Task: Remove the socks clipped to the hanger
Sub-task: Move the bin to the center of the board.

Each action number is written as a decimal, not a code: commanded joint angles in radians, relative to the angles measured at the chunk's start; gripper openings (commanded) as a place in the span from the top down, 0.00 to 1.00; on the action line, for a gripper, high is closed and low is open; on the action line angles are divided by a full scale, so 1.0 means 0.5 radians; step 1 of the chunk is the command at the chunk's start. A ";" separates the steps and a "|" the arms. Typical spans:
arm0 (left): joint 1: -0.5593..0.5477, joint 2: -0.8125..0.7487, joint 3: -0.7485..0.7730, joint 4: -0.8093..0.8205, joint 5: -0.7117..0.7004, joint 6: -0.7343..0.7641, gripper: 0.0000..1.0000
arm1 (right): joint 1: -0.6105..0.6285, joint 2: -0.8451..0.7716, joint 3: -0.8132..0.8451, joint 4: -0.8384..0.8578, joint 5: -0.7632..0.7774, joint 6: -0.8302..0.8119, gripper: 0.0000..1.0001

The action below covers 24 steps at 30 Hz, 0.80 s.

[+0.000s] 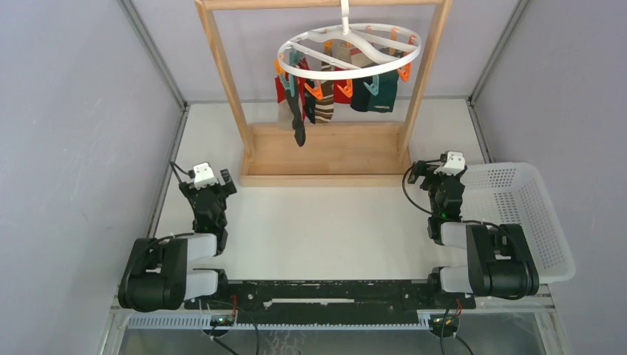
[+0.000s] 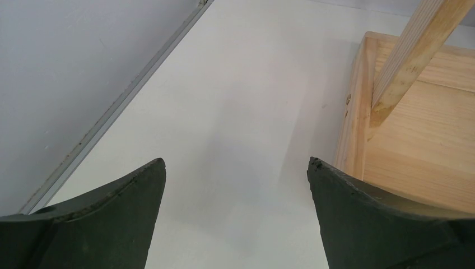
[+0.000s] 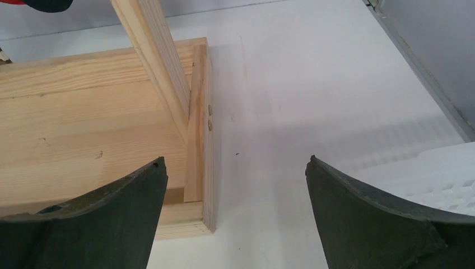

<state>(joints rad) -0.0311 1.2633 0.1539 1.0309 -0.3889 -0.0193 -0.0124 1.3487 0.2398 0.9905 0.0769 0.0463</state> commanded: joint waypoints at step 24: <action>0.010 -0.311 -0.049 0.039 -0.066 -0.025 0.00 | 0.060 -0.046 0.017 -0.085 -0.037 -0.052 0.00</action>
<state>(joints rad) -0.0311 1.1820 0.1104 1.0767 -0.4183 -0.0269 -0.0093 1.3487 0.2398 0.9901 0.0692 0.0364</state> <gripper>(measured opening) 0.996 0.993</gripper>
